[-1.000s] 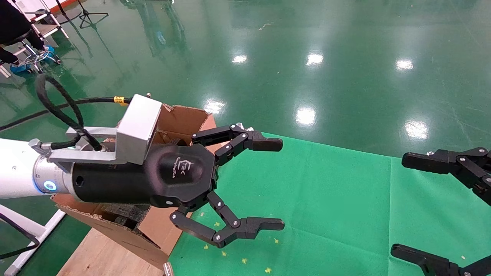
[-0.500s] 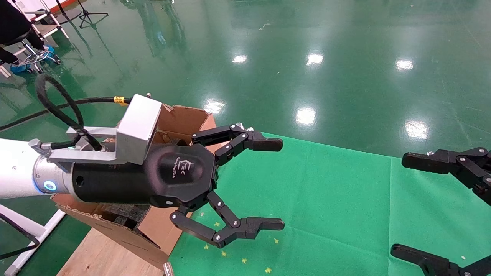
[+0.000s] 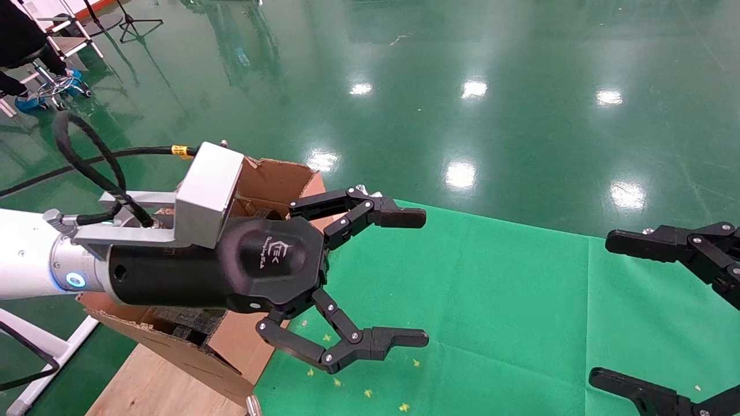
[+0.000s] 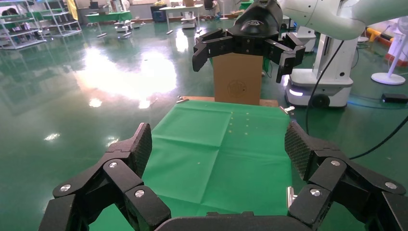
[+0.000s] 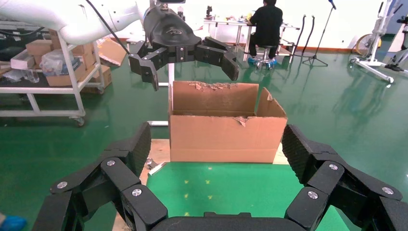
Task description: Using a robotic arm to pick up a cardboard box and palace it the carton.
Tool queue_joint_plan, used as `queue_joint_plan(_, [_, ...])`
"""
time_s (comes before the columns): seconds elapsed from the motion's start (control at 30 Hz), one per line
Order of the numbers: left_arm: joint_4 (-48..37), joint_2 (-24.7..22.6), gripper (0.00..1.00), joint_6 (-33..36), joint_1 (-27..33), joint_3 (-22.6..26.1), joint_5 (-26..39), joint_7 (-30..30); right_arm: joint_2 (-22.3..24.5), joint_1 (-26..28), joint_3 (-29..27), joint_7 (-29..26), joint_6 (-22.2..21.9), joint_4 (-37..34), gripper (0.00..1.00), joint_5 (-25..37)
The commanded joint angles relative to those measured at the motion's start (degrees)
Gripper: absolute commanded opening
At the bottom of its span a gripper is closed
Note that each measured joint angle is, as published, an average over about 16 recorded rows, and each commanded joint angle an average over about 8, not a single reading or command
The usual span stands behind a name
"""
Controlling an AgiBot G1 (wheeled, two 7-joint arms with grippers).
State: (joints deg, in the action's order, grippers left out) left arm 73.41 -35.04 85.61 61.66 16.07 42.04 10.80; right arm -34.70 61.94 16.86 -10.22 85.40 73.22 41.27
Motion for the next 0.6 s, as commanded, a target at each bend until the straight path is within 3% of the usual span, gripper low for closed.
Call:
queue_joint_plan(0.03, [0.00, 0.00, 1.00, 0.00, 0.00, 0.00, 0.00, 0.00, 0.00, 0.00, 0.00, 0.00, 0.00, 0.00, 1.00, 0.00])
queue_joint_plan(0.6, [0.00, 0.00, 1.00, 0.00, 0.00, 0.00, 0.00, 0.00, 0.00, 0.00, 0.00, 0.00, 0.00, 0.00, 1.00, 0.00])
